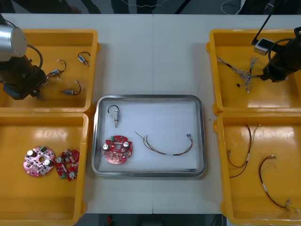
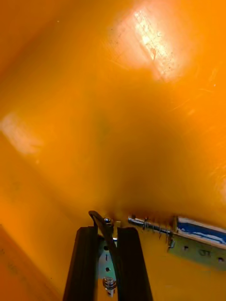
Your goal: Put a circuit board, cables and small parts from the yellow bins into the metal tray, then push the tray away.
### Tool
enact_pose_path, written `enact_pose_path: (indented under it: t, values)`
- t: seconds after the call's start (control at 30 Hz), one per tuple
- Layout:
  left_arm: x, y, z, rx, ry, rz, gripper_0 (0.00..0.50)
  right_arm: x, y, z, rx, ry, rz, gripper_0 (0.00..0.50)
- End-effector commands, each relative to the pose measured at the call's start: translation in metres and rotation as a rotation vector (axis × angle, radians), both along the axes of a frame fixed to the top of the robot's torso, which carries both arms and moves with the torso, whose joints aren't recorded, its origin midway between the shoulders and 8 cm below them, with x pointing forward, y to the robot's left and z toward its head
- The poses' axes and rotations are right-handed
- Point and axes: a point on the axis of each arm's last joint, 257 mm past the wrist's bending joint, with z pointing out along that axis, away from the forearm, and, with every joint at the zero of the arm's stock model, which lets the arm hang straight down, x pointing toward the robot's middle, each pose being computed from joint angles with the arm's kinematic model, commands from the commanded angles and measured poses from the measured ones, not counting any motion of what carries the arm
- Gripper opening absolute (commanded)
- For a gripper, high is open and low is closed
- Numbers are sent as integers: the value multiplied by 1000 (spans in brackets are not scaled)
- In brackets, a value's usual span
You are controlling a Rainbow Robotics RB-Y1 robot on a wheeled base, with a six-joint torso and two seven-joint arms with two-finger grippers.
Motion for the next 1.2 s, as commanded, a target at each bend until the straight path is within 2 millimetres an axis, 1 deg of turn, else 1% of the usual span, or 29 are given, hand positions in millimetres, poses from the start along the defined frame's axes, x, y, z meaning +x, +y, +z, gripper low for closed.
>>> enact_pose_path:
  t: [0.03, 0.23, 0.4, 0.47, 0.5, 0.53, 0.67, 0.83, 0.9, 0.93, 1.0, 1.03, 1.13, 1.2]
  values:
    - [-8, 7, -14, -6, 6, 61, 1, -2, -21, 16, -9, -19, -17, 500]
    - [-7, 7, -13, -7, 1, 59, 2, -6, -25, 8, -23, -6, -15, 500]
    - [-2, 7, -4, -19, -24, 60, 0, -8, -33, 8, -58, -4, -8, 500]
    - [2, 6, 5, -27, -45, 55, 0, -6, -34, 7, -59, -12, -7, 500]
    - [2, 7, 7, -29, -47, 56, 0, -5, -34, 7, -61, -15, -5, 500]
    - [4, 7, 14, -37, -62, 58, 1, -5, -34, 5, -66, -16, -2, 500]
    - [6, 6, 32, -39, -84, 47, 0, -3, -34, 2, -85, -22, 5, 500]
    - [2, 3, 56, -23, -93, 28, 0, -3, -35, -1, -100, -18, 11, 500]
    - [-3, -2, 70, -9, -90, 8, 0, -3, -33, -2, -98, -18, 14, 500]
    - [-4, -4, 74, -6, -90, 2, 0, -3, -33, -3, -96, -17, 13, 500]
    - [-10, -14, 88, 5, -88, -29, 0, -3, -31, -5, -92, -17, 15, 500]
    - [-11, -17, 91, 7, -88, -38, 0, -4, -31, -6, -91, -16, 14, 500]
    - [-19, -35, 105, 10, -82, -85, 0, -4, -30, -9, -87, -15, 13, 500]
    - [-26, -54, 117, 3, -82, -138, 0, -4, -28, -11, -79, -17, 13, 493]
